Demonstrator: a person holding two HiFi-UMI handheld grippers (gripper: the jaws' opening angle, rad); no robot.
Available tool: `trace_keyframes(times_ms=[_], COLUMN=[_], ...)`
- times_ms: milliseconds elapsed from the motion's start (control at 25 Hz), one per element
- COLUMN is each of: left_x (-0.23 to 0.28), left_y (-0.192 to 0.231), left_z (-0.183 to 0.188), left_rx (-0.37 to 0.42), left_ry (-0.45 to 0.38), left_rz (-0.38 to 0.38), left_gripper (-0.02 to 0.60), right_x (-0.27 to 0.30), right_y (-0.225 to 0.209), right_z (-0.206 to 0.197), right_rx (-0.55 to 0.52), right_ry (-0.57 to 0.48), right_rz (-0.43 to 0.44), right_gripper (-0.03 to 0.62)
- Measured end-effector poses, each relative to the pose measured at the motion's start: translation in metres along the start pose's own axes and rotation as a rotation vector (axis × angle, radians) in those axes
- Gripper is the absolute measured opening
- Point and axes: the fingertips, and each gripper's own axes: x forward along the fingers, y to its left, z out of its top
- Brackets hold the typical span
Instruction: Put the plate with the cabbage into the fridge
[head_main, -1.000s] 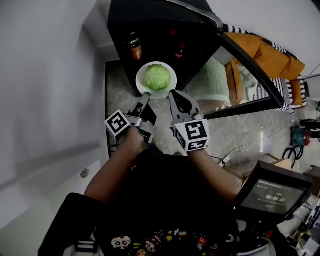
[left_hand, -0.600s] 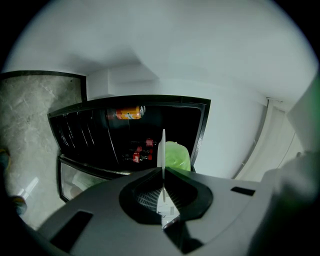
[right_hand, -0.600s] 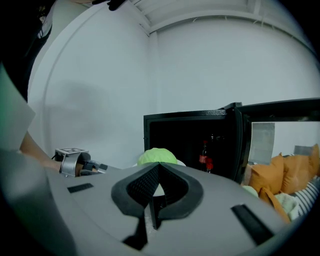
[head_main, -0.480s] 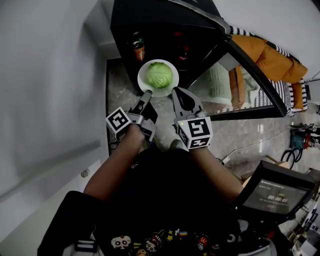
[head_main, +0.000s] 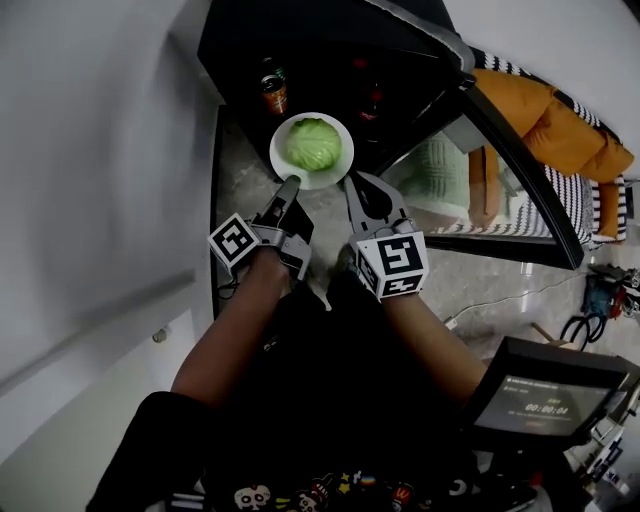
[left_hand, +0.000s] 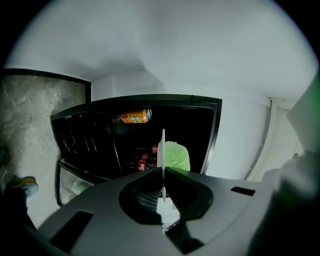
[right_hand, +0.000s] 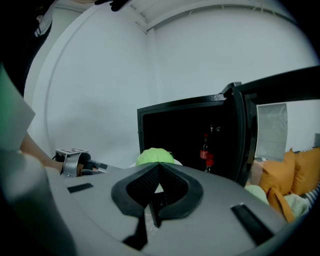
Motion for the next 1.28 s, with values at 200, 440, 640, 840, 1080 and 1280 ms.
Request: trace_keyframes(times_ms=[200, 440, 640, 840, 1080, 1280], left_x=[0.004, 0.028, 0.050, 0.019, 0.002, -0.002], left_y=[0.006, 0.046, 0.081, 0.034, 0.002, -0.004], left_z=[0.004, 0.006, 0.010, -0.005, -0.003, -0.004], left_rx=[0.012, 0.014, 0.013, -0.096, -0.117, -0.106], left_ry=[-0.049, -0.069, -0.072, 0.005, 0.003, -0.002], left_rz=[0.007, 0.037, 0.056, -0.012, -0.087, -0.110], left_gripper=[0.015, 0.015, 0.015, 0.015, 0.015, 0.015], right_x=[0.002, 0.025, 0.051, 0.010, -0.016, -0.023], right_y=[-0.002, -0.022, -0.034, 0.009, 0.029, 0.025], right_z=[-0.013, -0.037, -0.051, -0.006, 0.011, 0.018], right_rx=[0.018, 0.016, 0.005, -0.057, -0.089, -0.095], right_ry=[0.035, 0.044, 0.039, 0.092, 0.082, 0.073], right_rz=[0.039, 0.052, 0.065, -0.045, -0.099, -0.128], right_gripper=[0.006, 0.005, 0.005, 0.006, 0.006, 0.006])
